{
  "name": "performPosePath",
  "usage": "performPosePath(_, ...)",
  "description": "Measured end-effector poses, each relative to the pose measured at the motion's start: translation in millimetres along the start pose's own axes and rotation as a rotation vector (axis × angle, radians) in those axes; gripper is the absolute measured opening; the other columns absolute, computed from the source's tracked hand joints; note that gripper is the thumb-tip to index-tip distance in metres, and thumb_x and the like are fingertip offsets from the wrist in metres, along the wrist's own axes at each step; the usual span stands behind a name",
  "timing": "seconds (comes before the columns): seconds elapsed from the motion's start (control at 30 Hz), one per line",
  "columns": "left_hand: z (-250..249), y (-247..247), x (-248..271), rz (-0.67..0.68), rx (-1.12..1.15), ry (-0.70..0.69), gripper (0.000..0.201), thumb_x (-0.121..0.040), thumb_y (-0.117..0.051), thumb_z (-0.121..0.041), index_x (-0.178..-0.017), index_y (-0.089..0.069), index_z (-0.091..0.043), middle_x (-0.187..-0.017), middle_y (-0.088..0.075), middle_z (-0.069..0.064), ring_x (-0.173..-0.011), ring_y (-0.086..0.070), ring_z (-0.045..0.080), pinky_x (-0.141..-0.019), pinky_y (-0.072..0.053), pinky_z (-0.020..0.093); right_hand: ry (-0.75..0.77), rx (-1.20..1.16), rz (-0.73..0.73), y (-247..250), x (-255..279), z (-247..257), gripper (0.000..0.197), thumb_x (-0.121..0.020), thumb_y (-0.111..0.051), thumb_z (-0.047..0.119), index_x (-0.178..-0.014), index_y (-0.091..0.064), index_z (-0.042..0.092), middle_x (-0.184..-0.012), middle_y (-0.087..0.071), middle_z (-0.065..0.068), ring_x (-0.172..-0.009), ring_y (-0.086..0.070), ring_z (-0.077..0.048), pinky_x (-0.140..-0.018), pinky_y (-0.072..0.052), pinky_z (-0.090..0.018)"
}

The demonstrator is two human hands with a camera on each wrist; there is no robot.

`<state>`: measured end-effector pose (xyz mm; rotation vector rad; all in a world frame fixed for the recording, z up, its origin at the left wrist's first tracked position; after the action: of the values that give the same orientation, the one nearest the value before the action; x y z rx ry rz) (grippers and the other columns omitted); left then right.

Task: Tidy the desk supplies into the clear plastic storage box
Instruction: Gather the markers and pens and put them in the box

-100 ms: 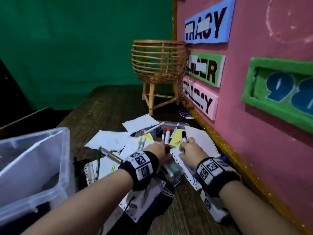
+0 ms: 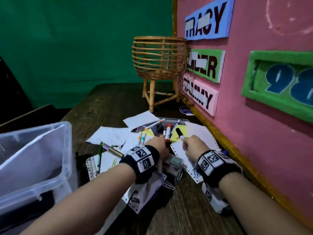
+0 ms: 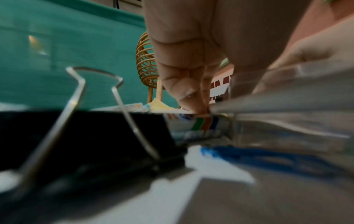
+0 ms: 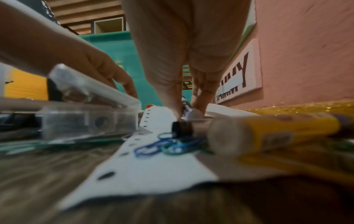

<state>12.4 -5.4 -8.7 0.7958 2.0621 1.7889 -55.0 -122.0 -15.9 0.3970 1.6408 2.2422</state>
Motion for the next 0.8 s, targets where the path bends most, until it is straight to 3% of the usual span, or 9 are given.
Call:
performPosePath(0.1, 3, -3, 2, -0.032, 0.022, 0.027, 0.041, -0.093, -0.049, -0.016, -0.130, -0.036, -0.005, -0.125, -0.056, 0.021, -0.114, -0.056, 0.036, -0.089, -0.047, 0.040, -0.067, 0.028, -0.029, 3, 5, -2, 0.036, -0.082, -0.051, -0.005, -0.116, -0.048, 0.005, -0.120, -0.049, -0.018, -0.103, -0.058, -0.034, -0.083, -0.048, -0.034)
performPosePath(0.23, 5, 0, -1, -0.131, 0.114, 0.064, 0.043, -0.090, -0.050, -0.009, -0.129, -0.033, -0.001, -0.126, -0.055, 0.019, -0.116, -0.055, 0.034, -0.090, -0.047, 0.038, -0.113, -0.003, -0.148, 6, 4, -2, 0.041, -0.083, -0.051, -0.003, -0.120, -0.033, 0.002, -0.127, -0.042, -0.019, -0.107, -0.055, -0.036, -0.077, -0.043, -0.036)
performPosePath(0.37, 1, 22, -21, -0.268, 0.195, 0.091, 0.031, -0.095, -0.040, -0.016, -0.122, -0.045, 0.000, -0.125, -0.055, 0.018, -0.115, -0.055, 0.034, -0.090, -0.045, 0.038, -0.186, -0.056, -0.218, 4, -2, -4, 0.042, -0.086, -0.046, 0.001, -0.125, -0.030, 0.000, -0.129, -0.041, -0.021, -0.110, -0.055, -0.037, -0.075, -0.041, -0.034)
performPosePath(0.47, -8, 29, -44, -0.212, 0.101, 0.007, 0.029, -0.096, -0.041, -0.021, -0.112, -0.058, -0.003, -0.116, -0.063, 0.016, -0.106, -0.060, 0.032, -0.081, -0.049, 0.035, -0.250, -0.077, -0.155, 1, -5, -9, 0.041, -0.087, -0.045, 0.004, -0.125, -0.032, 0.001, -0.130, -0.038, -0.020, -0.113, -0.053, -0.036, -0.078, -0.040, -0.034)
performPosePath(0.63, -19, 15, -66, 0.003, -0.046, -0.022, 0.041, -0.097, -0.040, -0.031, -0.127, -0.050, -0.005, -0.128, -0.057, 0.015, -0.120, -0.051, 0.029, -0.101, -0.039, 0.034, -0.324, -0.016, -0.050, -1, -4, -11, 0.040, -0.089, -0.045, 0.010, -0.126, -0.034, 0.003, -0.133, -0.044, -0.017, -0.120, -0.049, -0.032, -0.092, -0.042, -0.036)
performPosePath(0.7, -15, 13, -67, 0.043, -0.065, -0.012, 0.037, -0.096, -0.041, -0.034, -0.116, -0.055, -0.006, -0.116, -0.061, 0.016, -0.111, -0.056, 0.030, -0.093, -0.042, 0.034, -0.388, 0.002, -0.064, 0, -2, -14, 0.044, -0.090, -0.047, 0.014, -0.129, -0.031, 0.002, -0.135, -0.044, -0.017, -0.122, -0.048, -0.031, -0.094, -0.042, -0.036)
performPosePath(0.8, -1, 16, -63, 0.059, 0.022, 0.047, 0.034, -0.094, -0.043, -0.036, -0.071, -0.045, -0.011, -0.073, -0.051, 0.007, -0.082, -0.053, 0.025, -0.075, -0.044, 0.029, -0.511, 0.049, -0.113, -1, -1, -21, 0.050, -0.094, -0.045, 0.017, -0.135, -0.023, -0.003, -0.139, -0.038, -0.020, -0.124, -0.046, -0.031, -0.095, -0.043, -0.039)
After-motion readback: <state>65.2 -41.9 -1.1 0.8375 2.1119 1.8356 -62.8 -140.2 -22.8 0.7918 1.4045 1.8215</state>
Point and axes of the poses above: each hand's wrist, its own x-axis away from the middle knuckle, its own y-axis out of the back of the hand, z = x × y, the point moved 1 cm from there along -x, towards the middle knuckle
